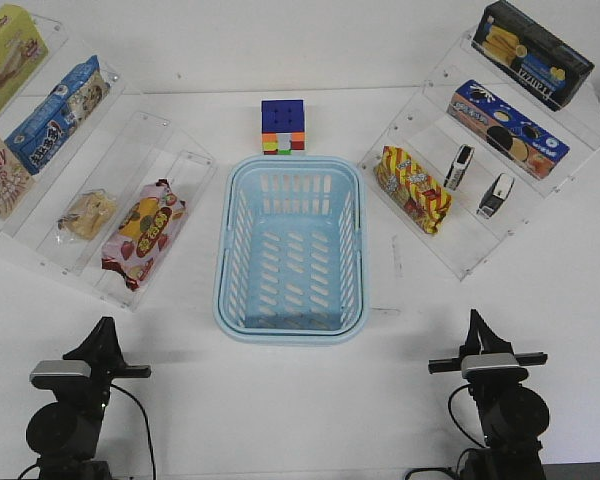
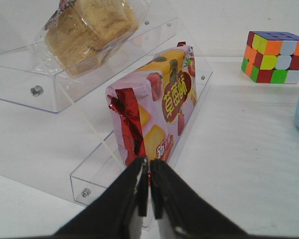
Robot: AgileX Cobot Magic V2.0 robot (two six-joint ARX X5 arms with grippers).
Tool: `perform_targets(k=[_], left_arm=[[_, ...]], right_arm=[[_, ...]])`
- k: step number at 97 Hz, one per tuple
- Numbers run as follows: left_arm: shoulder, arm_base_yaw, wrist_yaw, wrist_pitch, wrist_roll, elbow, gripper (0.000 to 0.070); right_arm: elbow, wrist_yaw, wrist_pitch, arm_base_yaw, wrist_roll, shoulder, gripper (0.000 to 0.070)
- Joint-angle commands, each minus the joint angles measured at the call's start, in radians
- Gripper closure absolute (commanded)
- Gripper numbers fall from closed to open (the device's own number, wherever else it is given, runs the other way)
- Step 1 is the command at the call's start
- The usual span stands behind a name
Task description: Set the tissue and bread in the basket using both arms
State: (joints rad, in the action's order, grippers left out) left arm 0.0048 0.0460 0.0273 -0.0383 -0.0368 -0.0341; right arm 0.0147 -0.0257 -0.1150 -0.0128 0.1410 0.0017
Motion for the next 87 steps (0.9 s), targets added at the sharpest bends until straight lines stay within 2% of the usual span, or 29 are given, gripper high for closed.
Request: perform_targets(k=[1,65,87], left_arm=[[-0.002,-0.002,0.0,-0.012,-0.002,0.02,0.0699],[-0.002,-0.002,0.0,-0.012,-0.002,0.02,0.0699],[-0.002,-0.002,0.0,-0.012,-0.002,0.02,0.0699]], right_arm=[[-0.002,0.0,0.013,0.0,-0.013,-0.001,0.07],[-0.002,0.001,0.014,0.0,-0.016,-0.001,0.07],[-0.002,0.007,0.122,-0.002,-0.047,-0.001,0.07]])
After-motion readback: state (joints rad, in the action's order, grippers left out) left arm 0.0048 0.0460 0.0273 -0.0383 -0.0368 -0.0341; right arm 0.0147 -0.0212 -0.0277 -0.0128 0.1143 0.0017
